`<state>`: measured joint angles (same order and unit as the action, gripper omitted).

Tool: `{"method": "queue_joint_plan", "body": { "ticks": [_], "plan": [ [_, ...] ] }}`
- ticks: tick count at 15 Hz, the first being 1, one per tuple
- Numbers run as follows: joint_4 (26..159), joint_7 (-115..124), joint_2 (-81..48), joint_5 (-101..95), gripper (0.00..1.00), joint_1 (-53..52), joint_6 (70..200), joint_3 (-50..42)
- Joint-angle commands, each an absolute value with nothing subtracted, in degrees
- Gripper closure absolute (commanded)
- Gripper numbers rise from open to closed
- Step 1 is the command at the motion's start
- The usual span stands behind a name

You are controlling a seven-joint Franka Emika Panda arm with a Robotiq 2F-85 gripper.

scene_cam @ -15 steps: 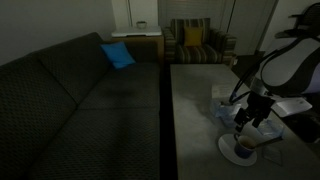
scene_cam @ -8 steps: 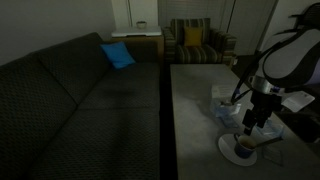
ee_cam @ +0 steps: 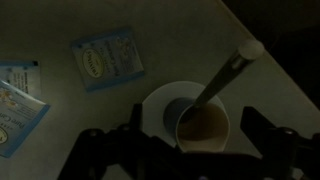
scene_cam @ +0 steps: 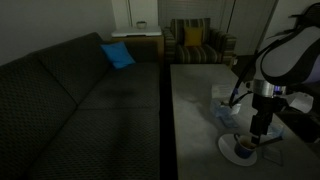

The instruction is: Take the blue cup and place it on the white plate then take the spoon and put it in the blue cup then remove the spoon from the blue cup and place it on the table

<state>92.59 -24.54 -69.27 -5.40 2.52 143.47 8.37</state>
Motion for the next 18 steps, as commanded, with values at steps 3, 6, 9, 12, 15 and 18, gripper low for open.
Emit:
{"method": "queue_joint_plan", "body": {
  "ticks": [3,6,9,12,15,18],
  "plan": [
    [91.54,-35.03,-68.4,-8.16,0.0,5.6,137.39,10.26],
    [92.07,-42.63,-68.64,-8.14,0.0,7.9,140.34,11.79],
    [90.6,-38.77,-69.56,-7.24,0.0,5.35,139.27,9.82],
    [90.94,-39.76,-69.54,-7.04,0.0,5.91,139.1,10.55],
    [92.41,-40.29,-68.74,-6.52,0.0,6.82,140.39,11.45],
    [93.54,-40.33,-68.32,-6.53,0.0,7.15,141.99,11.64]
  ]
}}
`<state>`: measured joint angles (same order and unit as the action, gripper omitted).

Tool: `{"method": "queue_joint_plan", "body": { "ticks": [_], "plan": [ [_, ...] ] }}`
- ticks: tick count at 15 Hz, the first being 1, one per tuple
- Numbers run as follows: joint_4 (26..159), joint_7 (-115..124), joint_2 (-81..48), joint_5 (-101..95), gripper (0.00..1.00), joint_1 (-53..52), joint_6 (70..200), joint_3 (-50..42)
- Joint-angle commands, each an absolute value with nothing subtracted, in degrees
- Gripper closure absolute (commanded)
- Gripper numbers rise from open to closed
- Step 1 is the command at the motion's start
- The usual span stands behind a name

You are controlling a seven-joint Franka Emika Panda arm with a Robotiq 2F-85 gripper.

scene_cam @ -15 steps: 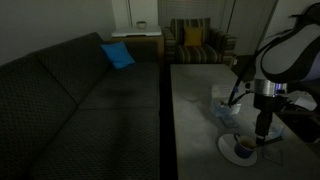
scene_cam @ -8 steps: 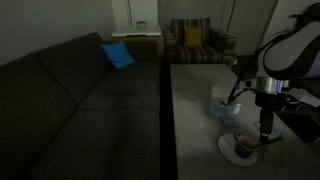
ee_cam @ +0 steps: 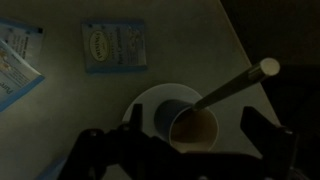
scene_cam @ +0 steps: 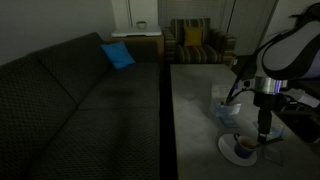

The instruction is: Take the blue cup and place it on the white plate then take the spoon and put it in the blue cup then remove the spoon from the blue cup and place it on the table

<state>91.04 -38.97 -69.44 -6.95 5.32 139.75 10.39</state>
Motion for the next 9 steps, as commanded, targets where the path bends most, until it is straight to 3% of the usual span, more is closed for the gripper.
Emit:
{"method": "queue_joint_plan", "body": {
  "ticks": [1,6,7,9],
  "plan": [
    [94.0,-40.78,-68.36,-6.44,0.0,7.62,142.85,11.96],
    [100.13,-50.62,-69.41,-2.68,0.0,17.51,153.62,19.43],
    [95.79,-46.14,-69.71,-3.87,0.0,11.96,149.02,15.82],
    [98.02,-48.82,-69.72,-3.13,0.0,15.34,151.49,17.79]
  ]
}}
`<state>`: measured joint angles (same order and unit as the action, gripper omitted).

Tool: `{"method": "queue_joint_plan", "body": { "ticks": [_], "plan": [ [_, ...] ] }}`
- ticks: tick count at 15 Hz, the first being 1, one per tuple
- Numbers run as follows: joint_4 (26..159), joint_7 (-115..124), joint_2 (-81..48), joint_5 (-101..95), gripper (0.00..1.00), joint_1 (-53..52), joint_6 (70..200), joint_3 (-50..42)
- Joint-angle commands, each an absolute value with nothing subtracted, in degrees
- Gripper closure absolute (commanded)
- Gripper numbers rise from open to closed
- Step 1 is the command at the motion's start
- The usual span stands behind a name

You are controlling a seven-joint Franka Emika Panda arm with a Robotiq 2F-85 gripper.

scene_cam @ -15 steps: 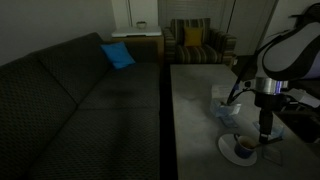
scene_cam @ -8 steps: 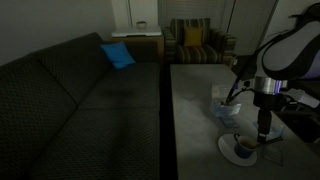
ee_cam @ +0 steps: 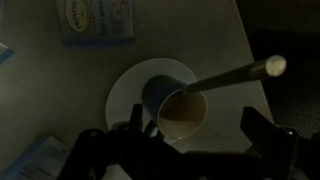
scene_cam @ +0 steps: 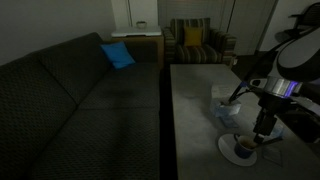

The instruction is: Take the blue cup and place it on the white plate then take the spoon and put it in the blue cup then remove the spoon from the blue cup and place it on the table

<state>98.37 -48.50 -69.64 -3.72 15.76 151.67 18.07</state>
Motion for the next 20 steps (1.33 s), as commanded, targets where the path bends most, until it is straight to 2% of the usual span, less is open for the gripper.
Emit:
{"method": "queue_joint_plan", "body": {
  "ticks": [1,14,20],
  "plan": [
    [98.44,-49.31,-69.69,-3.04,0.0,16.13,151.72,18.12],
    [107.36,-45.83,-67.37,-2.36,0.0,17.96,156.69,18.03],
    [107.26,-43.53,-67.67,-2.49,0.0,18.95,158.86,17.97]
  ]
}}
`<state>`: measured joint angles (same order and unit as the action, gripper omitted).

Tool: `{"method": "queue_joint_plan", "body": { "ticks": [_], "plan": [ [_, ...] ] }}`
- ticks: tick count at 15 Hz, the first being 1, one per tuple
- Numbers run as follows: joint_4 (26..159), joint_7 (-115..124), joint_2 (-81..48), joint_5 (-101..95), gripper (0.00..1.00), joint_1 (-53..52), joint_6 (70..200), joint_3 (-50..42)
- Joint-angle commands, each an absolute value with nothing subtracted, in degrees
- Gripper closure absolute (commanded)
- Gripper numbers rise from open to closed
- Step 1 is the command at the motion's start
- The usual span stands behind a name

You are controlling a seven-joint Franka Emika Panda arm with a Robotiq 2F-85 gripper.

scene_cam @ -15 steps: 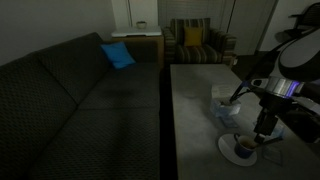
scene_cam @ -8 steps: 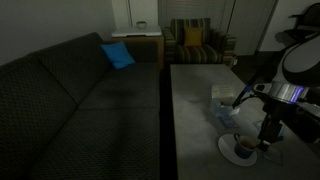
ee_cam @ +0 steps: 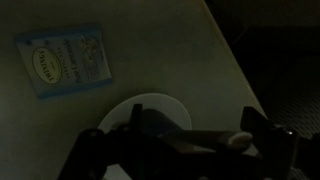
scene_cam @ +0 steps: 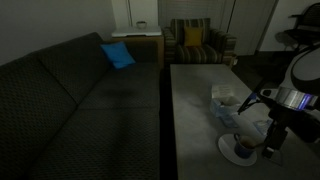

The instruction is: Take the blue cup and place it on the white plate then take the spoon and put it in the blue cup then remove the spoon from the blue cup and place it on the table

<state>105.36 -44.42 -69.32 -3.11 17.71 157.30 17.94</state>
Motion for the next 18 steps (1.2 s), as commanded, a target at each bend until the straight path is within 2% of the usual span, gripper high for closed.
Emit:
{"method": "queue_joint_plan", "body": {
  "ticks": [1,8,10,11,13,16,17,18],
  "plan": [
    [107.39,-42.96,-67.39,-2.52,0.0,19.12,159.24,17.89],
    [106.11,-42.45,-66.64,-2.79,0.0,21.42,158.88,18.08],
    [105.79,-42.57,-66.47,-2.82,0.09,21.7,158.76,18.09],
    [105.42,-42.65,-66.59,-2.84,0.23,21.76,158.53,18.12],
    [105.12,-42.61,-66.61,-2.87,0.23,21.71,158.29,18.08],
    [105.25,-42.7,-66.49,-2.94,0.32,21.67,158.2,18.16],
    [105.3,-42.66,-66.46,-2.92,0.44,21.65,158.17,18.17],
    [105.34,-42.64,-66.45,-2.94,0.44,21.59,158.11,18.14]
  ]
}}
